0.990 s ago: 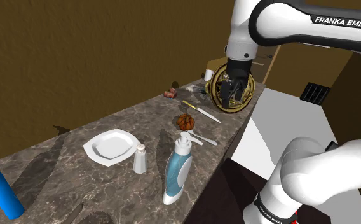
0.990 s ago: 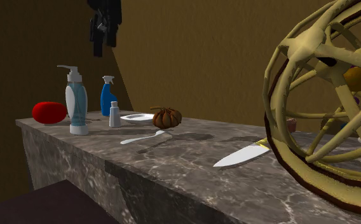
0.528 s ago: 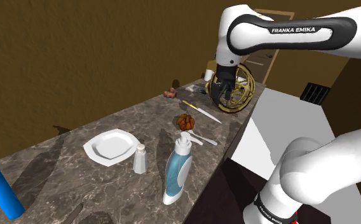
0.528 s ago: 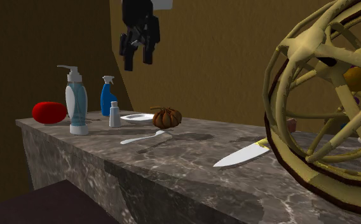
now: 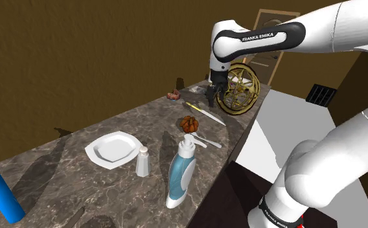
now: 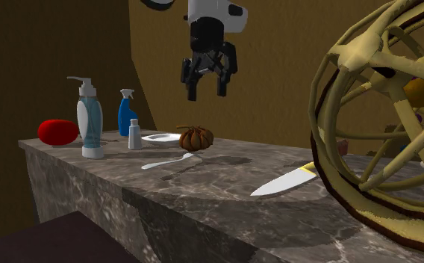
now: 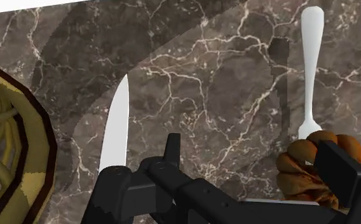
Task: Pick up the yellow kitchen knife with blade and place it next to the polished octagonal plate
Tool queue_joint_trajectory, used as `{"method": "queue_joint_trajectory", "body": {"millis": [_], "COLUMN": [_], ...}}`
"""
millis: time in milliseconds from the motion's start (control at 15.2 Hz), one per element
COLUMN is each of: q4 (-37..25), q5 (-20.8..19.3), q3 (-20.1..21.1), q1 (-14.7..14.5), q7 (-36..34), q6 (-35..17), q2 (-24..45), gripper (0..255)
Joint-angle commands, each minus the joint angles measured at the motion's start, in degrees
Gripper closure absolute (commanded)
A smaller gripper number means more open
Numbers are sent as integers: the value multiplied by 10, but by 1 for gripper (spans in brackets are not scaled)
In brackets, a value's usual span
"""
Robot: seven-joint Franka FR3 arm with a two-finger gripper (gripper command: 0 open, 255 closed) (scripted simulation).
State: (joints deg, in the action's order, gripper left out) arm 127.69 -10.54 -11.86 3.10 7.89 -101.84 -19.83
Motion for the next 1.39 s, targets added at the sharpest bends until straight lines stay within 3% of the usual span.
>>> {"method": "queue_joint_trajectory", "body": {"millis": [0,660,1254,1320], "q4": [-23,-188,-420,-414], "q5": [1,50,111,111], "q3": [-15,-61,-59,-59], "q1": [4,29,86,86], "q7": [23,135,219,219], "q6": [-20,-73,-51,-58], "q2": [42,268,491,492], "gripper": [0,0,0,0]}}
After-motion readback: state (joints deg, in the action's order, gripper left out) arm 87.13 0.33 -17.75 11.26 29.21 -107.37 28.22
